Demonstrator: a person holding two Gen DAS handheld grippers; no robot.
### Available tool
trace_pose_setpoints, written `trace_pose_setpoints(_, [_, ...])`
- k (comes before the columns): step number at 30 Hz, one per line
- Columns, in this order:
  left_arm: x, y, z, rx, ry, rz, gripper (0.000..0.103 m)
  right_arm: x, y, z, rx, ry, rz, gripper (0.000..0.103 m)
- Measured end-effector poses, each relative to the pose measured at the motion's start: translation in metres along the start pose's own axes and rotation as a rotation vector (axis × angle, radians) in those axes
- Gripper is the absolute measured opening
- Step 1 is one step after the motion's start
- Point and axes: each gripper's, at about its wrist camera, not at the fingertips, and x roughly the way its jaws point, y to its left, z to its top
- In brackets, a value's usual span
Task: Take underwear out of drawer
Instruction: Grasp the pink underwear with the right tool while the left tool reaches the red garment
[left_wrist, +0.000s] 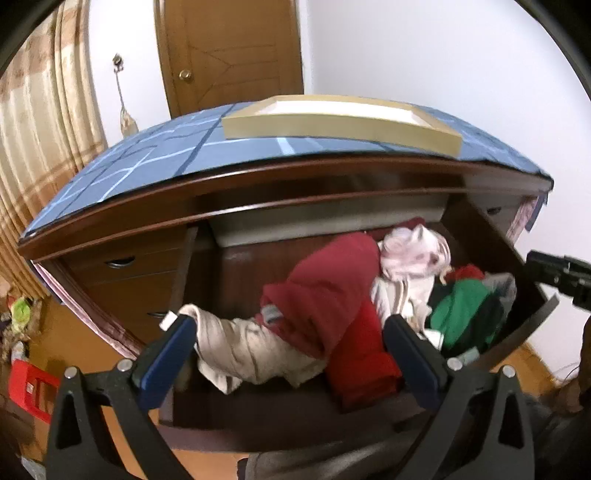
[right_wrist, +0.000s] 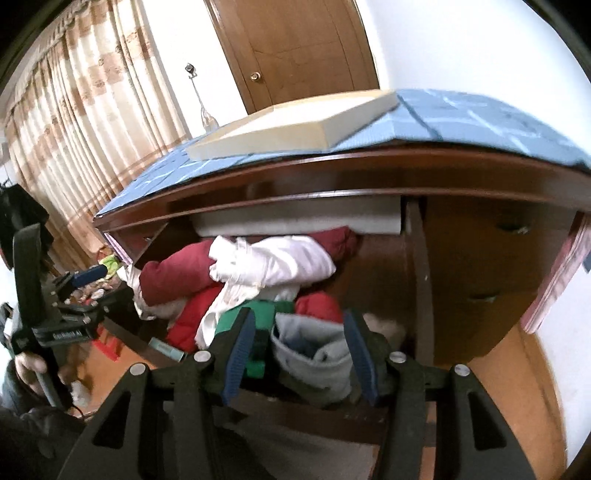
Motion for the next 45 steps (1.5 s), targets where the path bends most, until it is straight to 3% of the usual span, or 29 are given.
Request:
trace_pose_setpoints(7, [0.016,0.012,0.022,-0.03,0.05,-0.039,0.103,0.01,0.002,0.021,-0.001,0.0,0.023,0.053])
trace_pose_setpoints(9, [0.022,0.01,0.025,-0.007,0.062,-0.028,0.103,0.019,-0.002,0.028,0.05,0.0,0.072,0.053])
trace_pose_setpoints(14, [0.036,-0.002,0.033,0.091,0.076,-0.015,0.103,0.045,0.0,0.031,0.082,0.061,0.096,0.054])
trace_pose_setpoints(19, [0.053,-0.002,0.039,0.126,0.118,-0.017,0.103,0.056,0.019,0.034,-0.042,0.117,0.129,0.054])
trace_pose_setpoints(21, [0.056,-0.001,0.041,0.117,0.132,-0.043,0.103,0.06,0.028,0.037,-0.112,0.14,0.118,0.064])
trace_pose_setpoints(23, [0.06,-0.003,0.045,0.13,0.135,-0.046,0.103,0.068,0.037,0.04,-0.172,0.169,0.117,0.068])
trace_pose_setpoints(28, [0.065,-0.004,0.047,0.145,0.143,-0.041,0.103,0.092,0.066,0.046,-0.367,0.241,0.064,0.068])
trace_pose_setpoints(34, [0.067,-0.003,0.049,0.183,0.162,-0.04,0.103,0.129,0.081,0.046,-0.489,0.342,0.039,0.068])
trace_pose_setpoints(36, [0.067,-0.004,0.051,0.192,0.159,-0.047,0.103,0.141,0.079,0.05,-0.488,0.344,0.012,0.068])
trace_pose_setpoints(40, [0.073,-0.006,0.057,0.19,0.174,-0.065,0.103,0.153,0.067,0.055,-0.384,0.366,0.067,0.068])
trace_pose_setpoints(41, [0.074,-0.007,0.058,0.192,0.181,-0.072,0.103,0.155,0.064,0.056,-0.358,0.369,0.08,0.066])
trace_pose_setpoints(45, [0.079,-0.014,0.06,0.216,0.193,-0.089,0.103,0.151,0.05,0.056,-0.286,0.358,0.114,0.039])
